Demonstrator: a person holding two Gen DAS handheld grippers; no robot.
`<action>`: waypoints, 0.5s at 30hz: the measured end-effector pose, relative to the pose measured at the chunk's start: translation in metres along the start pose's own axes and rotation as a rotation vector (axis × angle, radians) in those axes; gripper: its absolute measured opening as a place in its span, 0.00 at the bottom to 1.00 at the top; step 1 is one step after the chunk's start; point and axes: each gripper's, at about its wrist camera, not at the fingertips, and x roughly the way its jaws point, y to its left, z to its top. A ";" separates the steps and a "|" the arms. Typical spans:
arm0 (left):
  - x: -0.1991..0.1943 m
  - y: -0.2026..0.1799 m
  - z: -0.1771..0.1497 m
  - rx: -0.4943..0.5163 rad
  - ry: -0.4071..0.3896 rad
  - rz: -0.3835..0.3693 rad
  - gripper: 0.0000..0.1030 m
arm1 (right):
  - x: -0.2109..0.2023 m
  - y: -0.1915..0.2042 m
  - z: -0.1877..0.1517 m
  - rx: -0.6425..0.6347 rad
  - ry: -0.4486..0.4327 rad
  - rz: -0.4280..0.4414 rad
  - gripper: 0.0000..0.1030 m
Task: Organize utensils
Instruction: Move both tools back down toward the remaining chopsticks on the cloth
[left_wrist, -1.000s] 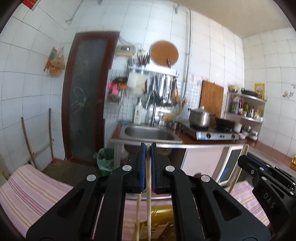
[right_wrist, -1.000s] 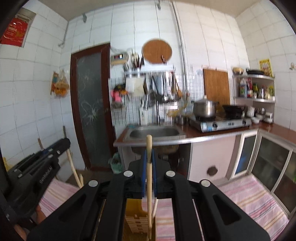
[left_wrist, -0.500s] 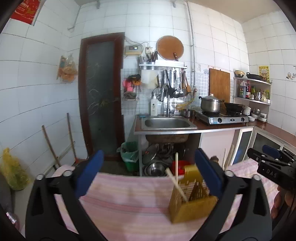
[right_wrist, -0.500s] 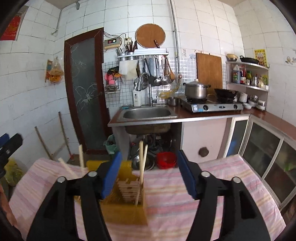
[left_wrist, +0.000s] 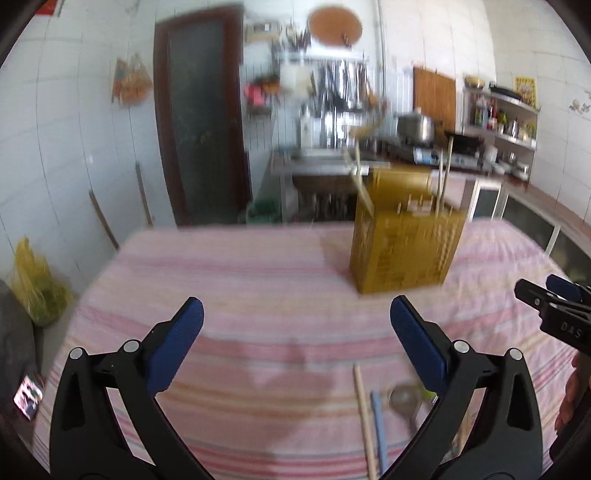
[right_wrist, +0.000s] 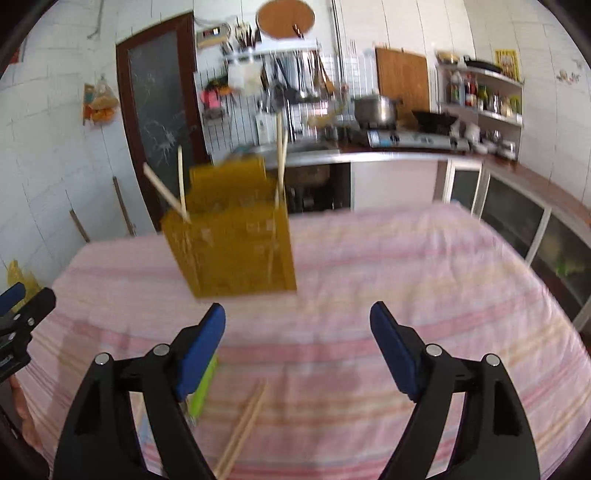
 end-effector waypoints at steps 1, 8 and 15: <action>0.008 0.000 -0.010 0.000 0.029 -0.001 0.95 | 0.004 0.001 -0.008 -0.002 0.017 -0.004 0.77; 0.054 -0.007 -0.051 0.020 0.145 0.020 0.95 | 0.039 0.008 -0.044 -0.010 0.118 -0.051 0.77; 0.088 -0.009 -0.063 -0.014 0.270 0.000 0.95 | 0.055 0.010 -0.049 -0.009 0.185 -0.073 0.77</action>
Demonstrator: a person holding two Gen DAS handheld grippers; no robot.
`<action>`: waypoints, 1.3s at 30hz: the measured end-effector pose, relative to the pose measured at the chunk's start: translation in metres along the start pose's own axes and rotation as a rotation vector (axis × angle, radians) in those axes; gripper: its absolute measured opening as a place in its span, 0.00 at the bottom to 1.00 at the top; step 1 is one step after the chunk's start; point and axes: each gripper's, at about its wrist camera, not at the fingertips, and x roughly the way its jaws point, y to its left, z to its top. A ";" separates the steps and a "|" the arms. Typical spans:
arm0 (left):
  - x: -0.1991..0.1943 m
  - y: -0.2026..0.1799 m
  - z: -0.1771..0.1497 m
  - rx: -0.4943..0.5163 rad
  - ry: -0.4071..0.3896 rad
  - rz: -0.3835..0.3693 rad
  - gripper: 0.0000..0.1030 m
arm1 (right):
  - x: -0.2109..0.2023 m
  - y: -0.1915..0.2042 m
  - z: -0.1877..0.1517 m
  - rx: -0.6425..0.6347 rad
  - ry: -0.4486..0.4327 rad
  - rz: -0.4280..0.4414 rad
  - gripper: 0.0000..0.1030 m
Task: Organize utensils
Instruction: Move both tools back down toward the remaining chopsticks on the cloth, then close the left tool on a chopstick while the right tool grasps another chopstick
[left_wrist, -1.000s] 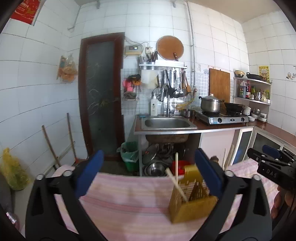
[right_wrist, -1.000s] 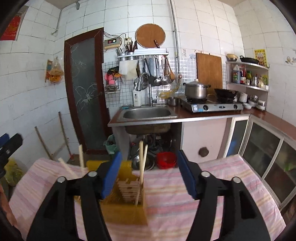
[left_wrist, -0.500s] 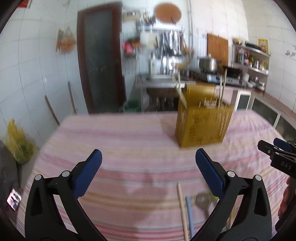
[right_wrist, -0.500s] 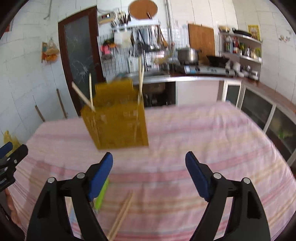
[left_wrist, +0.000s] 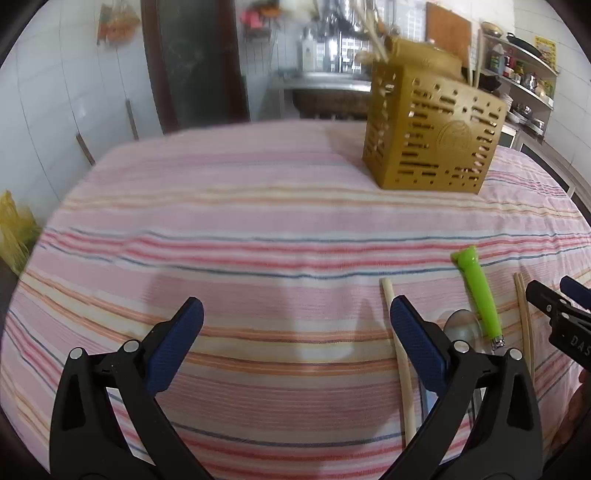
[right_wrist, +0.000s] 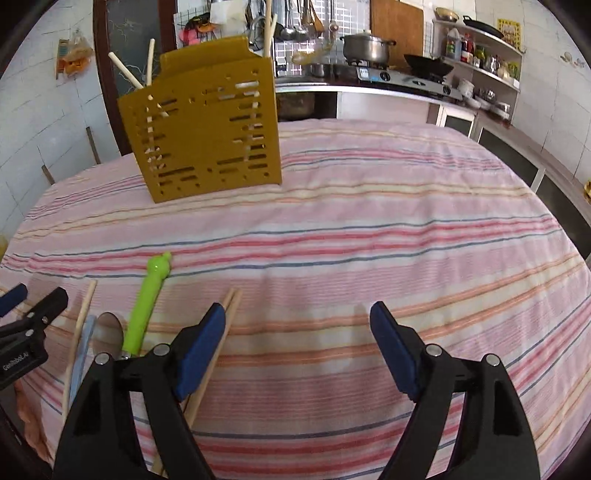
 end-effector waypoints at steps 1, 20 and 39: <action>0.003 0.001 0.001 -0.010 0.014 -0.008 0.95 | 0.000 0.002 0.000 -0.007 0.000 -0.007 0.77; 0.008 -0.010 -0.002 0.021 0.022 0.020 0.95 | -0.004 0.028 -0.008 0.012 0.077 0.011 0.22; 0.020 -0.029 0.007 0.045 0.113 0.002 0.75 | 0.009 -0.003 0.009 -0.048 0.062 0.116 0.06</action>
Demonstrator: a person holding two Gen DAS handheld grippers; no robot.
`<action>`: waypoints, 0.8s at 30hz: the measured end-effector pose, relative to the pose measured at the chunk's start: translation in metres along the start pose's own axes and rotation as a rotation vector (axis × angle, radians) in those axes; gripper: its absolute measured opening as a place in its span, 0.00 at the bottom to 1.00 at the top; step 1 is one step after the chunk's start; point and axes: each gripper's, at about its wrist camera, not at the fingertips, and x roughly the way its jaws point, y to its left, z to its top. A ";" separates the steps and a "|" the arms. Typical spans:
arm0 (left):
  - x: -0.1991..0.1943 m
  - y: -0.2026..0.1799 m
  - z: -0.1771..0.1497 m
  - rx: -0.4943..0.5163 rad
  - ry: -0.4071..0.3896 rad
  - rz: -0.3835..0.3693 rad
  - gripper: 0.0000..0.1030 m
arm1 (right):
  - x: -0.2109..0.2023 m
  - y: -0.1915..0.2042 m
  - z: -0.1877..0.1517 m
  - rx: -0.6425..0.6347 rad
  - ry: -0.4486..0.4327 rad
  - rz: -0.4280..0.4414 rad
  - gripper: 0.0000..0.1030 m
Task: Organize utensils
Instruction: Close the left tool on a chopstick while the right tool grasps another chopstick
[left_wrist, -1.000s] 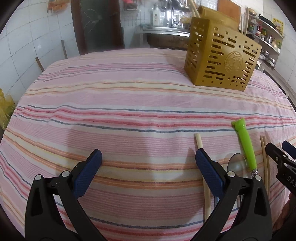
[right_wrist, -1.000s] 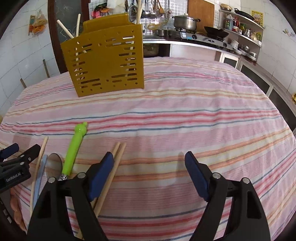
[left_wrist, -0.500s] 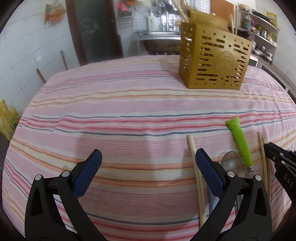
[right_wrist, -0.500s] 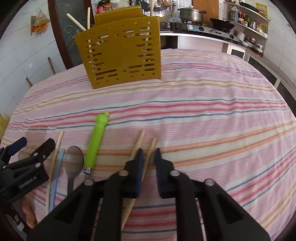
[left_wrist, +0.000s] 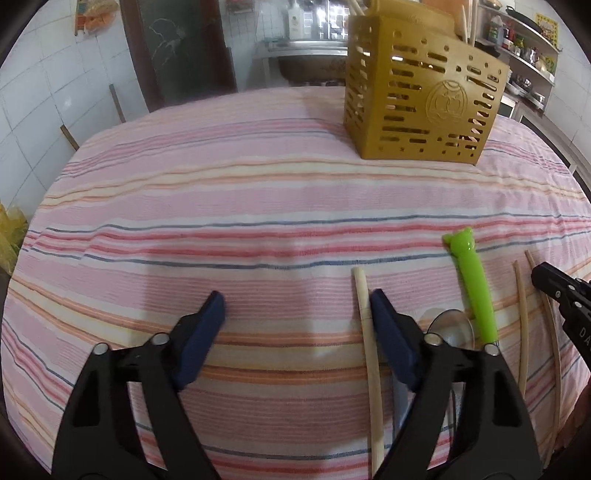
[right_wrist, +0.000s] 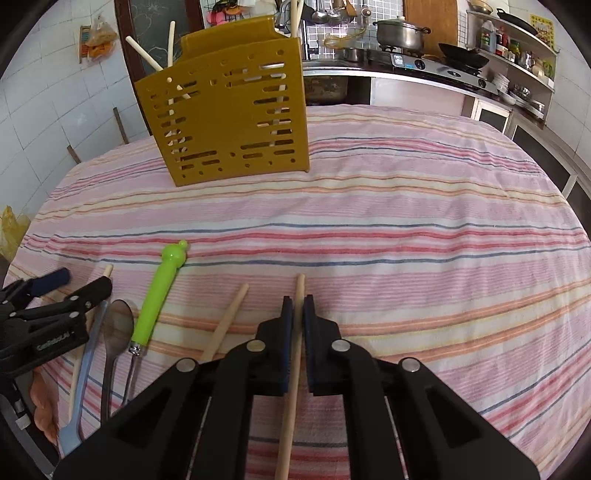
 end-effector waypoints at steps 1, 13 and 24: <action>-0.001 0.000 -0.001 0.000 -0.008 0.004 0.73 | 0.000 0.000 0.000 0.003 -0.002 0.002 0.06; -0.005 -0.025 -0.001 0.024 0.018 0.011 0.24 | 0.000 0.000 -0.001 0.000 -0.007 -0.005 0.06; -0.008 -0.021 0.000 0.004 0.008 -0.029 0.05 | -0.006 0.000 0.001 -0.008 -0.020 0.003 0.06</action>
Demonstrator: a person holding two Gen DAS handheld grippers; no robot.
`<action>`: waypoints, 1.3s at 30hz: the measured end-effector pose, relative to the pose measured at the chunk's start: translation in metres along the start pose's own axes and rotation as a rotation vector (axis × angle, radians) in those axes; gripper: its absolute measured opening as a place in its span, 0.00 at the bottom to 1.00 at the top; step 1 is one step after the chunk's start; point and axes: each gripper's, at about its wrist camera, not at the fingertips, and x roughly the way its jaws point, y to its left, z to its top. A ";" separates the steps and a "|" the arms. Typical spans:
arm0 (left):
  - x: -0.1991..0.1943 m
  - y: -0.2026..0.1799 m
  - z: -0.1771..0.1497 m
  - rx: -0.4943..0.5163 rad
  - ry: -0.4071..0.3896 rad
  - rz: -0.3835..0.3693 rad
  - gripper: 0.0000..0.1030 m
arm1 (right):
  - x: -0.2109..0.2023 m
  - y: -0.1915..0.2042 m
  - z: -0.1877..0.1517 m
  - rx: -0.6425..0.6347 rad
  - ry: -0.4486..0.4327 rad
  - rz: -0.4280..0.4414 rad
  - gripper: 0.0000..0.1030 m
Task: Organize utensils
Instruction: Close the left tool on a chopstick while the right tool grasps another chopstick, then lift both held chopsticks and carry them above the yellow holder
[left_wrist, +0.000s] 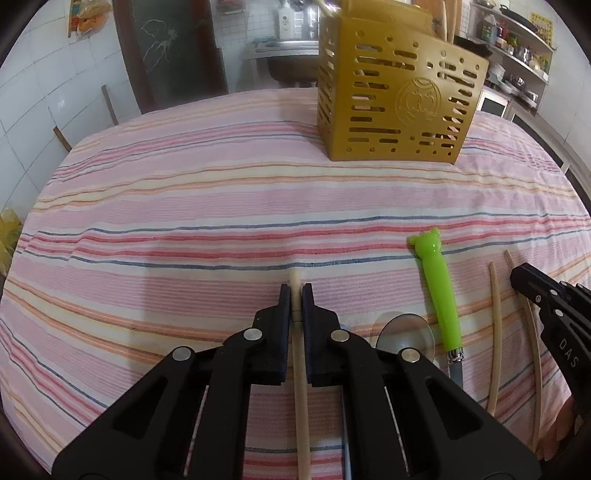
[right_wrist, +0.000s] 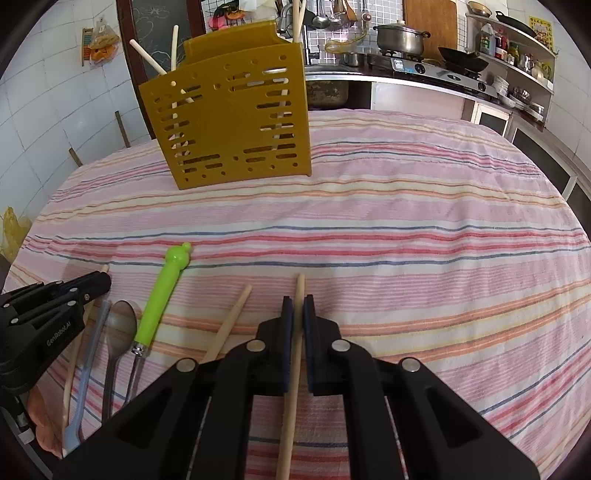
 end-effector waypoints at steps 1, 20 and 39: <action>-0.001 0.001 0.000 -0.002 -0.005 0.002 0.05 | -0.002 0.000 0.000 0.001 -0.005 0.002 0.06; -0.109 0.035 -0.007 -0.063 -0.312 0.001 0.04 | -0.100 -0.015 0.014 0.058 -0.333 0.067 0.06; -0.186 0.057 -0.045 -0.098 -0.567 -0.019 0.04 | -0.158 0.000 -0.003 -0.006 -0.545 0.038 0.06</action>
